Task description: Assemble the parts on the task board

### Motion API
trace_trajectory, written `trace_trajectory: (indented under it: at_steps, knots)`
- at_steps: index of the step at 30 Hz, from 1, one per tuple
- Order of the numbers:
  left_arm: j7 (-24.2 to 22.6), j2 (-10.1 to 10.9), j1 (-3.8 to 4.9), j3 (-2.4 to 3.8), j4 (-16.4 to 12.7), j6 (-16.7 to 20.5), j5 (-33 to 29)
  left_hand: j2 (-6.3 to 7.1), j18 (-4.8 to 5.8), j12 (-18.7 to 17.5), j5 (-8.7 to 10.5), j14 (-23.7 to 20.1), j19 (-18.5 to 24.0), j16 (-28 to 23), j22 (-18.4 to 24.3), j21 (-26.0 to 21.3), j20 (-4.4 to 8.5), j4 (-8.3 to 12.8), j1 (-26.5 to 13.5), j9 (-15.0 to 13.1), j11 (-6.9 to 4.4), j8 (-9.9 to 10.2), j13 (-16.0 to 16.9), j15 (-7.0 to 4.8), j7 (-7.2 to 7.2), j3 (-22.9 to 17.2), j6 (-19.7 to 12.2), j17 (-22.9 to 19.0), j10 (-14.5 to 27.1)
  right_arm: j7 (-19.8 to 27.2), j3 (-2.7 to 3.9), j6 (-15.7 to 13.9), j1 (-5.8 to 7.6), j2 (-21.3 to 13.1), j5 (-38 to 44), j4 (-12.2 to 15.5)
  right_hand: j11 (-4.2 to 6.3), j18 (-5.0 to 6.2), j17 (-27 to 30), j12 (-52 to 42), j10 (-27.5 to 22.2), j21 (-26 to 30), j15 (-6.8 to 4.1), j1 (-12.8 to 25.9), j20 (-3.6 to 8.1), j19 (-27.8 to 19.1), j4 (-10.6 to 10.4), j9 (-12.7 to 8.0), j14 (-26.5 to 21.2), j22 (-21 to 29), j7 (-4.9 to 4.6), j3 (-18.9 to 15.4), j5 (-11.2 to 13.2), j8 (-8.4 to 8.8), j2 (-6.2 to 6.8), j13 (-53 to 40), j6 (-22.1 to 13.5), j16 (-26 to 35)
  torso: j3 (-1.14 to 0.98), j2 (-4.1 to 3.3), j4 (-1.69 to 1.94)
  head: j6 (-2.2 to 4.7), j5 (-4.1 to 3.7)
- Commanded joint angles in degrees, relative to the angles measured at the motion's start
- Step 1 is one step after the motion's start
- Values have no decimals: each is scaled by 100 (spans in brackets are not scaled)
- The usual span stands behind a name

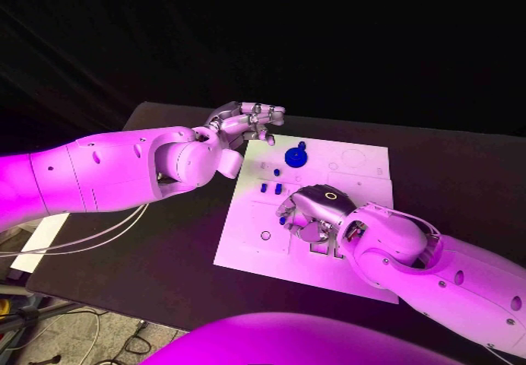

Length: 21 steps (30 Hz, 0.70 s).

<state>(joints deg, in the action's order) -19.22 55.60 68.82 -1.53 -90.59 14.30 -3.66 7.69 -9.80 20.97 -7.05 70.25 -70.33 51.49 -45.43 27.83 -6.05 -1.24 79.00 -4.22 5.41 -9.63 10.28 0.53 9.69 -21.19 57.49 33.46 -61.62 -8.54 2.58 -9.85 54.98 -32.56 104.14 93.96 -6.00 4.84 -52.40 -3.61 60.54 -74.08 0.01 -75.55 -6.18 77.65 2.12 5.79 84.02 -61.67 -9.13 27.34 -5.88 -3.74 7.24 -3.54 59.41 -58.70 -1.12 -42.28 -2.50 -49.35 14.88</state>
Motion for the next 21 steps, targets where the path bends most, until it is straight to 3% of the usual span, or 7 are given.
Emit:
trace_trajectory:
  at_steps: [1, 7, 12, 17, 21]
  knots:
    - [42, 3, 1, 2, -15, -185, 37, -49, -53, 19, -19, -54, -18, 19, 10, -28, -6, 1, -22, 6, -8, -34, 10, 3, 4, 30, -32, -8, 50, -75, -7, -74, -8, -43, 21, -1, 4, 94, 10, -29, -40, 31, 55, 6, -2, -51, -2, -9, 11, 10, 13, -30, -40, 10, -52, -10, -27, 37, -4, 4, -6, 5, -1]
    - [57, 16, 1, 2, -15, -209, 40, -52, -53, 21, -19, -57, -17, 19, 11, -30, -7, 1, -22, 6, -7, -36, 10, 4, 5, 31, -33, -9, 55, 58, -3, -511, -22, -190, -98, 138, 4, 103, 54, -58, -40, 60, 55, -16, -5, -66, 16, -9, 5, 55, 11, -44, -66, 1, -65, -16, -5, 65, -7, -1, -5, 16, -15]
    - [60, 31, 0, 2, -14, -228, 45, -52, -53, 21, -19, -57, -17, 19, 11, -30, -7, 1, -22, 6, -7, -36, 10, 4, 5, 31, -33, -9, 55, 100, 95, -785, -29, -441, -200, 420, 4, 101, 61, -66, -56, 58, 55, -28, -6, -61, 31, -20, 4, 49, 17, -56, -76, 15, -55, -15, -34, 66, -1, 3, -12, 73, -73]
    - [65, 41, 0, 2, -18, -251, 53, -58, -53, 27, -19, -63, -15, 19, 14, -35, -8, 3, -17, 5, -7, -40, 12, 5, 4, 30, -33, -11, 62, -26, 264, -681, 34, -745, -317, 631, 0, 100, 59, -52, -178, 60, 60, 11, -8, -48, 23, -50, 14, 49, 51, -148, -74, 23, -23, -6, -122, 44, 4, 12, -27, 144, -129]
    - [68, 50, 0, 2, -27, -266, 62, -58, -53, 27, -19, -63, -15, 19, 14, -35, -8, 3, -17, 5, -7, -40, 12, 5, 4, 30, -33, -11, 62, -107, 321, -533, 142, -982, -360, 686, -11, 99, 62, -45, -286, 63, 69, 39, -16, -40, 12, -73, 20, 51, 75, -251, -84, 22, -7, -7, -186, 26, 1, 11, -25, 199, -184]
